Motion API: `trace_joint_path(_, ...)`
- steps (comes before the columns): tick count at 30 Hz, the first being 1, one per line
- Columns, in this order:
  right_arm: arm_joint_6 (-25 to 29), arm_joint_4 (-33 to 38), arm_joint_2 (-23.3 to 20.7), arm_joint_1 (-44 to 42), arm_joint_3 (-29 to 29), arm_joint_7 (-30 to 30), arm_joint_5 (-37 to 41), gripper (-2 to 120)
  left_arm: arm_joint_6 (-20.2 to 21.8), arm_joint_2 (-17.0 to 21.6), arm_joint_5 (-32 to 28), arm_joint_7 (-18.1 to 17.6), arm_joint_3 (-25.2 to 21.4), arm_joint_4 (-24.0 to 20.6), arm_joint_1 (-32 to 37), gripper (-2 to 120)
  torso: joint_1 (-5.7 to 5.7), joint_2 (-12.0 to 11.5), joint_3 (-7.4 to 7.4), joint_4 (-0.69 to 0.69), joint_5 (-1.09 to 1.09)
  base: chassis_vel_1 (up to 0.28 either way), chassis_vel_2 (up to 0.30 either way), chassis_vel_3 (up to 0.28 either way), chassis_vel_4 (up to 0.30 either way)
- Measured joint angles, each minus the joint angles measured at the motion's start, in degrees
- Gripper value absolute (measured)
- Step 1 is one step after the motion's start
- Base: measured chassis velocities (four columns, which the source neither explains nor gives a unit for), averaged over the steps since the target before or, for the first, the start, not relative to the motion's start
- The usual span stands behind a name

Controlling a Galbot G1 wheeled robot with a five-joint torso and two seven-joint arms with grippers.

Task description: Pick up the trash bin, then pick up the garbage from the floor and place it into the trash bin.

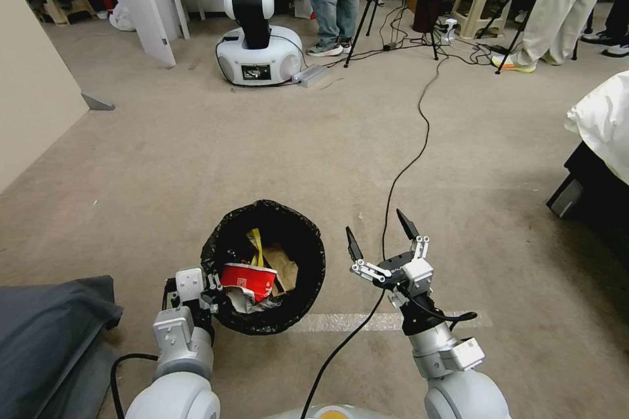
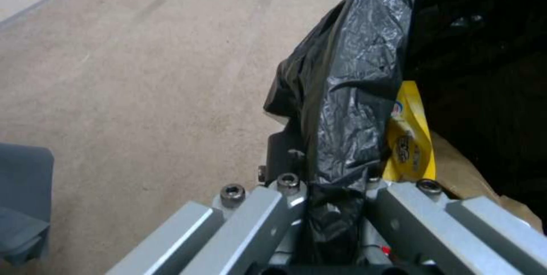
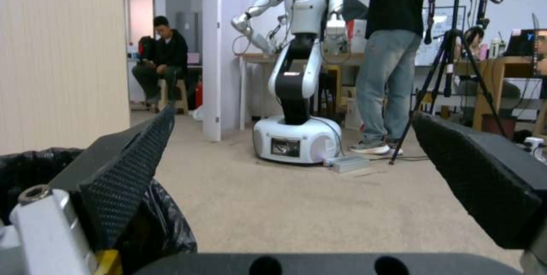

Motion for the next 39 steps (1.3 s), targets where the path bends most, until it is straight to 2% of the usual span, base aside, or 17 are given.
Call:
trace_joint_path(5, 0.18, 0.06, 0.16, -0.14, 0.15, -0.02, -0.07, 100, 1.81, 0.4, -2.57, 0.08, 0.13, -0.23, -0.08, 0, 0.0, 0.0, 0.0, 0.0, -0.01, 0.0, 0.0, 0.0, 0.0)
trace_joint_path(9, 0.35, 0.2, 0.17, -0.36, 0.37, -0.03, -0.11, 100, 5.02, 0.75, -5.99, 0.09, 0.15, -1.16, -0.23, 0, 0.0, 0.0, 0.0, 0.01, 0.0, 0.0, 0.0, 0.0, 0.0)
trace_joint_path(11, 0.56, 0.25, 0.12, -0.43, 0.64, -0.04, -0.11, 100, 9.33, 1.53, -10.24, 0.26, 0.12, -1.89, -0.91, 0, 0.0, 0.0, 0.0, 0.0, 0.0, 0.0, 0.0, 0.0, 0.0)
trace_joint_path(12, 0.56, 0.25, 0.12, -0.43, 0.64, -0.04, -0.11, 100, 9.33, 1.53, -10.24, 0.26, 0.12, -1.89, -0.91, 0, 0.0, 0.0, 0.0, 0.0, 0.0, 0.0, 0.0, 0.0, 0.0)
trace_joint_path(15, 0.85, 0.22, 0.02, -0.45, 0.44, -0.09, -0.14, 100, 13.49, 2.25, -15.07, 0.3, -0.85, -2.16, -1.9, 0, 0.0, 0.0, 0.0, -0.01, 0.0, 0.0, 0.0, 0.0, 0.0)
trace_joint_path(19, 0.88, -0.25, -0.32, 0.26, -0.5, -0.15, -0.16, 100, 16.53, 2.27, -18.58, 0.15, -1.84, -2.16, -2.33, 0, 0.0, 0.0, 0.0, 0.01, 0.0, 0.0, 0.0, 0.0, 0.0)
trace_joint_path(25, 0.87, -0.53, -0.77, 0.91, -1.33, -0.2, -0.16, 100, 17.68, 1.74, -20.17, 0.09, -3.01, -1.99, -3.25, 0, 0.0, 0.0, 0.0, 0.01, 0.0, 0.0, 0.0, 0.0, 0.0)
trace_joint_path(28, 0.87, -0.97, -1.19, 1.33, -1.85, -0.4, -0.15, 100, 18.03, 1.35, -22.66, -0.29, -4.84, 0.04, -5.13, 0, 0.0, 0.0, 0.0, 0.01, 0.0, 0.0, 0.0, 0.0, 0.0)
trace_joint_path(39, 0.88, -1.21, -1.47, 1.31, -2.09, -0.92, -0.18, 100, 18.02, 1.25, -26.69, -0.43, -6.75, 5.65, -9.63, 0, 0.0, 0.0, 0.0, 0.0, -0.01, 0.0, 0.0, 0.0, 0.0)
